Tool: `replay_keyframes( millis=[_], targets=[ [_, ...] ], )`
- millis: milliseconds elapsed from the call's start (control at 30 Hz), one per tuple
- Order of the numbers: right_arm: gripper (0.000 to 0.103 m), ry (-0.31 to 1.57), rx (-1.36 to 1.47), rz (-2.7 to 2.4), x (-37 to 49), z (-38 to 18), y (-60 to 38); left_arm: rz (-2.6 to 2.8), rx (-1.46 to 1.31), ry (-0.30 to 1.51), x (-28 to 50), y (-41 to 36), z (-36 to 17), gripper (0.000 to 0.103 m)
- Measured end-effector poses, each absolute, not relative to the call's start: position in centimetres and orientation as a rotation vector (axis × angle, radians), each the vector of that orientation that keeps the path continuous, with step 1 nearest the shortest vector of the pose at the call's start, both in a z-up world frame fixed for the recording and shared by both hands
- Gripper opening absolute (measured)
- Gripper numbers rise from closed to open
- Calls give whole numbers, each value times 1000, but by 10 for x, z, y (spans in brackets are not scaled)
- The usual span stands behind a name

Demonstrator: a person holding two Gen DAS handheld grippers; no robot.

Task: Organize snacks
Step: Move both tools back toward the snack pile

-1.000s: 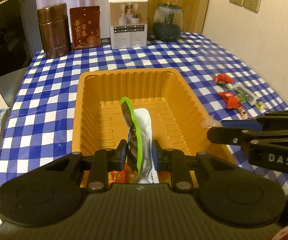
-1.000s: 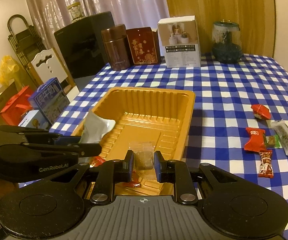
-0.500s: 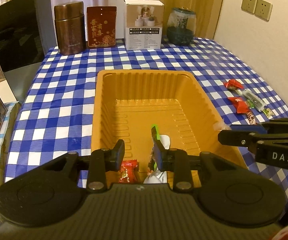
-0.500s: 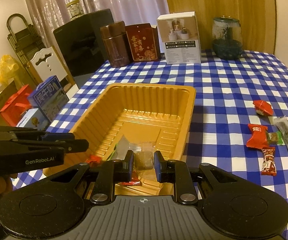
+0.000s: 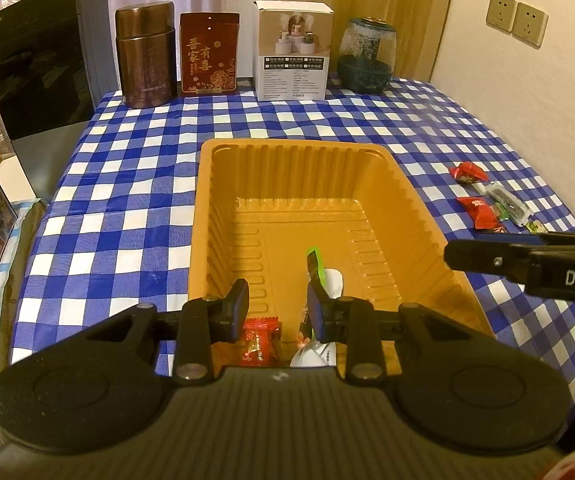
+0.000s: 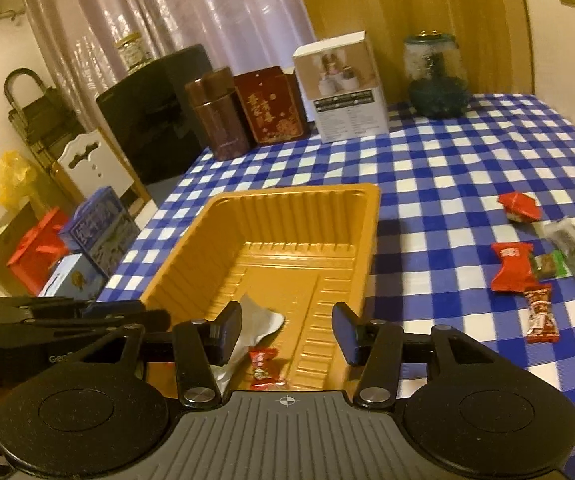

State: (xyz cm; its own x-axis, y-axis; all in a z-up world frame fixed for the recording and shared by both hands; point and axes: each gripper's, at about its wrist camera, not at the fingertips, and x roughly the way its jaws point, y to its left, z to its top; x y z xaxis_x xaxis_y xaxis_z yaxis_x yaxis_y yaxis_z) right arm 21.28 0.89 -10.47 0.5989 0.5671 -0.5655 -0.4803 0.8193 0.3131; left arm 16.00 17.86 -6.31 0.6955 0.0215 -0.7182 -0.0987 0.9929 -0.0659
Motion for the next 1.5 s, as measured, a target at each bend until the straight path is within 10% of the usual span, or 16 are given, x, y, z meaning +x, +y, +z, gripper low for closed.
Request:
replay_keyframes(
  millis=[1500],
  targets=[
    [51,645,237,214,148,-83,-192,-120,-135,721,160,7,-28,60]
  ],
)
